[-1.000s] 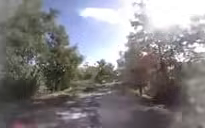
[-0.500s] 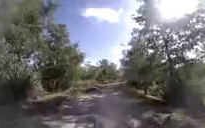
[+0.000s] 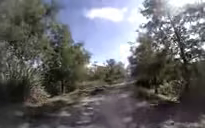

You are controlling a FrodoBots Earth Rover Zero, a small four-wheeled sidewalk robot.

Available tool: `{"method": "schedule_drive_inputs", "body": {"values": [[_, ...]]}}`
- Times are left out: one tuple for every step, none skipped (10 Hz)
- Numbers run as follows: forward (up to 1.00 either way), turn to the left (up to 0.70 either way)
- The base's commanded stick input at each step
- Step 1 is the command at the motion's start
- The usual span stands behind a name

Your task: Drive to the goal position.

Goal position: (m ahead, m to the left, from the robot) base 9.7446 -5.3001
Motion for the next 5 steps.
{"method": "schedule_drive_inputs", "body": {"values": [[0.70,0.00],[0.70,0.00],[0.70,0.00],[0.70,-0.15],[0.70,-0.28]]}}
